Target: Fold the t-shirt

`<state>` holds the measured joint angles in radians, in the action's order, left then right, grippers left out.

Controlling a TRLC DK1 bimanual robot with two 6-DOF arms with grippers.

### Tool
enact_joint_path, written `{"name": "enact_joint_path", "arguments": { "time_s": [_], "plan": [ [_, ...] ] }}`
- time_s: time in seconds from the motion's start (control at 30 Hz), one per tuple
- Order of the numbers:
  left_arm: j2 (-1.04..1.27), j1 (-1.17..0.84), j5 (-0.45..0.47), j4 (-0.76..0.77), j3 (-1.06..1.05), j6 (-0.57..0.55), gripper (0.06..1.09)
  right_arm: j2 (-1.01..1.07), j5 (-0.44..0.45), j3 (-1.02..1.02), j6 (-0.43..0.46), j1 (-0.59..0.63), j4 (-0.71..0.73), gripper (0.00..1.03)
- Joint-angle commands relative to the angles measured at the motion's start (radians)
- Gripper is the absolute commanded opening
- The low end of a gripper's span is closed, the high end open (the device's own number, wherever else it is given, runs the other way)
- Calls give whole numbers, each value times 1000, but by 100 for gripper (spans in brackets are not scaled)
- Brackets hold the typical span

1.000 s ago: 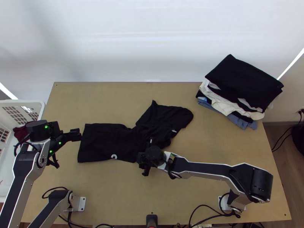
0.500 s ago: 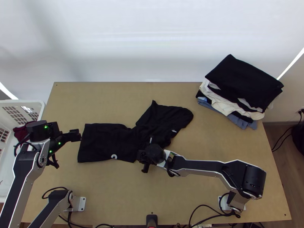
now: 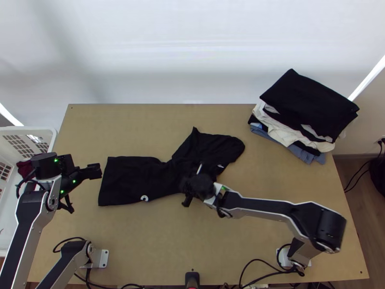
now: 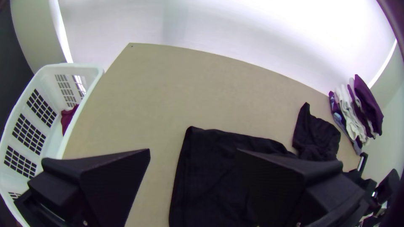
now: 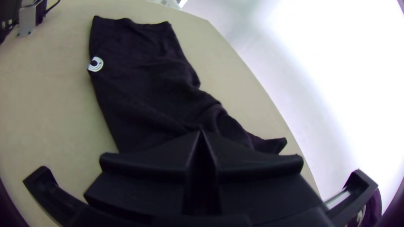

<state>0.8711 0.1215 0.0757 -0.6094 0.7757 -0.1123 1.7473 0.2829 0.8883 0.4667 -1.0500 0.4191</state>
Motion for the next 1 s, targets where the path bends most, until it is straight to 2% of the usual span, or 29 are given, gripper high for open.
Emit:
{"name": "enact_joint_path", "arguments": {
  "time_s": [0.0, 0.13, 0.33, 0.77, 0.97],
  "plan": [
    [31, 12, 19, 19, 7, -3, 104, -69, 39, -15, -45, 38, 18, 3],
    [66, 37, 65, 20, 19, -3, 104, -126, 78, -14, -57, 88, 18, 3],
    [115, 47, 82, 63, 23, -13, 104, -184, 99, -32, -85, 176, 18, 3],
    [345, 61, 151, 114, 85, -41, 104, -236, 194, -42, -142, 269, 33, 3],
    [468, 67, 164, 128, 119, -38, 104, -262, 208, -54, -166, 288, 38, 3]
  ]
}}
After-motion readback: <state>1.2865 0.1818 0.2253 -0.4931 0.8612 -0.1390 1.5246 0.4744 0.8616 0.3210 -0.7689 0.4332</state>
